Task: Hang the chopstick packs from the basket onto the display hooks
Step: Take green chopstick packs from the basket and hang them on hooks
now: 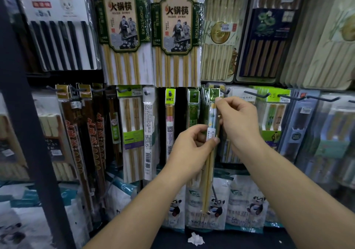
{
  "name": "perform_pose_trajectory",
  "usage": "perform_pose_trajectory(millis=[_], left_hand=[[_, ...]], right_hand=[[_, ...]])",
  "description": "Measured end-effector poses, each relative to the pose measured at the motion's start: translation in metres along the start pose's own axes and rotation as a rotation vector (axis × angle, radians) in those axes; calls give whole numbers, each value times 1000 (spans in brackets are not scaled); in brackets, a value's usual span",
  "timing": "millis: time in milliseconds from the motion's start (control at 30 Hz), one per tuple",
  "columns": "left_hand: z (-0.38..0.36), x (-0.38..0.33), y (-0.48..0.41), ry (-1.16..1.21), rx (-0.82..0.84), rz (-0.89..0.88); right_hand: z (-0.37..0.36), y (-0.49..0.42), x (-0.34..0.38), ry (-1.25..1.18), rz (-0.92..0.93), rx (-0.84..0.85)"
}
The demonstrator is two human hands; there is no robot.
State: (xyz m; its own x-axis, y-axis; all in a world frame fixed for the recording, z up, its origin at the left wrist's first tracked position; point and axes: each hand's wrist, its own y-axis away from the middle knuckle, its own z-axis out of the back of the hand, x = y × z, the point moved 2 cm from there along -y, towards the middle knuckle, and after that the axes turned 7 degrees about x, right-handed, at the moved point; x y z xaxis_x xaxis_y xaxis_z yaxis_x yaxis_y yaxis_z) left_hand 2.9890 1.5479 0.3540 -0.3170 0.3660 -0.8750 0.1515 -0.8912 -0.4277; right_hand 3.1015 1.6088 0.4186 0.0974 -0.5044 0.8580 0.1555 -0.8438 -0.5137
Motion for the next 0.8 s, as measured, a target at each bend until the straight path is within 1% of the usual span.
perform_pose_trajectory(millis=[400,433,467,567,600,667,800], left_hand=[[-1,-1,4,-54,20,45],[-1,-2,5,-91,21,38],[1,-4,7,-190,22,16],[3,-10,12,-727,-21,-104],[3,-12,13,-816,-55,-133],[0,-16,13,-847,-106,-163],[-14,-16,10,-742,-119,-138]], right_hand=[[0,-11,-8,127,51,-37],[1,-11,-9,151,60,-38],[1,-11,-10,177,72,-38],[5,-7,-16,223,107,-39],[7,-5,-19,221,113,-40],[11,0,-27,215,117,-27],[14,12,-46,208,78,51]])
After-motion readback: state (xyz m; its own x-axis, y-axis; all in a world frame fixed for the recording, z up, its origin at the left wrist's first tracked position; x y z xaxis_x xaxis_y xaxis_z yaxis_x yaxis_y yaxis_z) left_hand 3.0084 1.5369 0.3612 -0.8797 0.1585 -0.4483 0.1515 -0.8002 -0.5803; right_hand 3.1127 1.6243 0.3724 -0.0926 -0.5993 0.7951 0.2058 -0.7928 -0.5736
